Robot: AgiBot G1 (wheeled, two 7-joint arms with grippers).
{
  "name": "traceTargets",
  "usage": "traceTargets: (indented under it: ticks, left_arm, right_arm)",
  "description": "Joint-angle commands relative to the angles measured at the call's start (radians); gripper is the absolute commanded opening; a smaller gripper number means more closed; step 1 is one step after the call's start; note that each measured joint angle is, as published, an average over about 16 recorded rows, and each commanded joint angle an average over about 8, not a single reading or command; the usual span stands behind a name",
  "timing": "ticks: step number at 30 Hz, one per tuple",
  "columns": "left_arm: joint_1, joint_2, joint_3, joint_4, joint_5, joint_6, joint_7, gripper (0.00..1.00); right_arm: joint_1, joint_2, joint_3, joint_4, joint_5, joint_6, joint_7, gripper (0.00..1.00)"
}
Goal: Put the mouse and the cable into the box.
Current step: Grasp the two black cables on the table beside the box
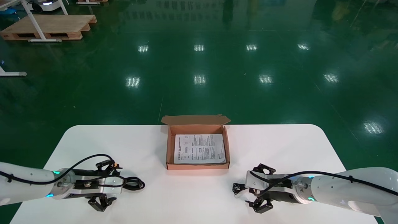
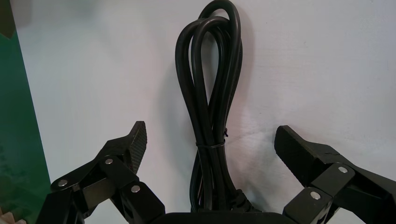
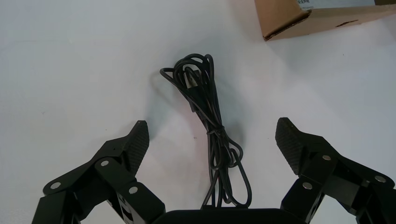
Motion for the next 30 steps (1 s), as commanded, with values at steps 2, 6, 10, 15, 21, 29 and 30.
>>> traceTargets:
  ticks: [2, 6, 10, 15, 21, 29, 30]
  left_arm:
    - [0.000, 0.000, 0.000, 0.000, 0.000, 0.000, 0.000, 0.00]
    - [0.000, 0.000, 0.000, 0.000, 0.000, 0.001, 0.000, 0.00]
    - [0.000, 0.000, 0.000, 0.000, -0.001, 0.001, 0.000, 0.00]
    - [0.000, 0.000, 0.000, 0.000, -0.001, 0.001, 0.000, 0.00]
    - [0.000, 0.000, 0.000, -0.001, -0.001, 0.001, 0.000, 0.00]
    - [0.000, 0.000, 0.000, -0.002, -0.001, 0.000, 0.000, 0.00]
    - [0.000, 0.000, 0.000, -0.002, -0.001, 0.000, 0.000, 0.00]
  right_arm:
    - [-0.002, 0.003, 0.000, 0.008, 0.000, -0.002, 0.001, 0.00]
    - [-0.003, 0.005, 0.000, 0.015, 0.001, -0.004, 0.003, 0.00]
    - [-0.005, 0.006, 0.000, 0.020, 0.001, -0.005, 0.004, 0.00]
    - [-0.006, 0.008, 0.000, 0.024, 0.001, -0.006, 0.004, 0.00]
    - [-0.006, 0.009, 0.000, 0.028, 0.002, -0.007, 0.004, 0.00]
    - [-0.007, 0.010, 0.000, 0.031, 0.002, -0.007, 0.005, 0.00]
    - [-0.007, 0.010, 0.000, 0.031, 0.002, -0.007, 0.005, 0.00]
